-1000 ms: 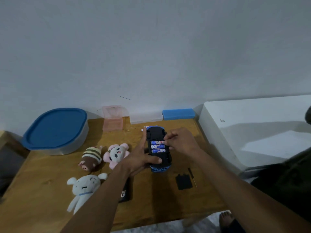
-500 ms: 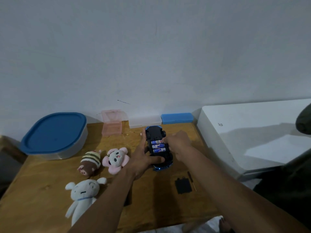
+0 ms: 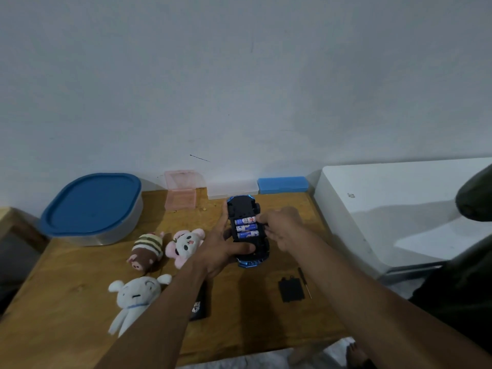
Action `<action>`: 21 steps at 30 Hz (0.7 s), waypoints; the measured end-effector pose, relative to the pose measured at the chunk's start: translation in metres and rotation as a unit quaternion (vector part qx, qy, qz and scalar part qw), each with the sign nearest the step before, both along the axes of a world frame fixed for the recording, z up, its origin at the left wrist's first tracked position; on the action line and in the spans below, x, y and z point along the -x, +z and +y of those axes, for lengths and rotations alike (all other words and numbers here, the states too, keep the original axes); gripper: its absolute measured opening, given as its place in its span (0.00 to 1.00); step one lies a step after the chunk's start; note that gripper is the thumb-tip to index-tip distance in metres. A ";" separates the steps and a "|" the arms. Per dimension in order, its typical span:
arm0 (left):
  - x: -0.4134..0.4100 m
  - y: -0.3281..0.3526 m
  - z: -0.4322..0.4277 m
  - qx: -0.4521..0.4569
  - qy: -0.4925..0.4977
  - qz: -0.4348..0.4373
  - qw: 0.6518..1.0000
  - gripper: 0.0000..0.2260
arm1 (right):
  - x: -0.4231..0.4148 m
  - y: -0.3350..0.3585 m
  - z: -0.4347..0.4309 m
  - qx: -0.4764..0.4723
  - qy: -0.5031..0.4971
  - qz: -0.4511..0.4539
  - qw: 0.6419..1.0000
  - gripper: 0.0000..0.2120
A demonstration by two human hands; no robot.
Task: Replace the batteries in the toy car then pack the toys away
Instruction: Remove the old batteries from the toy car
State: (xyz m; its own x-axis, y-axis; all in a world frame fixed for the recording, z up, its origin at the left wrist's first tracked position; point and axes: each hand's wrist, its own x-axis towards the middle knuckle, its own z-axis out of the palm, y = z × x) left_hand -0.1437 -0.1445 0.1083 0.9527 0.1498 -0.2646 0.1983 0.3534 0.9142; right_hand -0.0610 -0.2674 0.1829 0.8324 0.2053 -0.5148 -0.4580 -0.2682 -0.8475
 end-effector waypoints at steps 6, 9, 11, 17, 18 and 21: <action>0.002 0.001 -0.003 0.017 0.008 0.011 1.000 0.53 | 0.000 0.000 0.001 -0.009 -0.011 -0.031 0.999 0.07; 0.002 0.002 -0.004 0.015 0.011 0.015 1.000 0.53 | 0.003 -0.005 0.002 -0.007 -0.005 -0.060 0.998 0.07; 0.002 0.004 -0.004 0.013 0.011 0.015 1.000 0.53 | 0.003 -0.006 0.003 -0.002 0.000 -0.076 0.997 0.06; 0.001 0.005 -0.008 0.011 0.008 0.021 1.000 0.53 | 0.004 -0.011 0.007 0.030 0.022 -0.143 0.989 0.07; 0.001 0.004 -0.008 0.007 0.004 0.020 1.000 0.53 | 0.004 -0.012 0.007 0.035 0.028 -0.149 0.988 0.07; 0.000 0.004 -0.007 0.004 0.002 0.023 1.000 0.52 | 0.000 -0.016 0.005 0.042 0.044 -0.163 0.985 0.05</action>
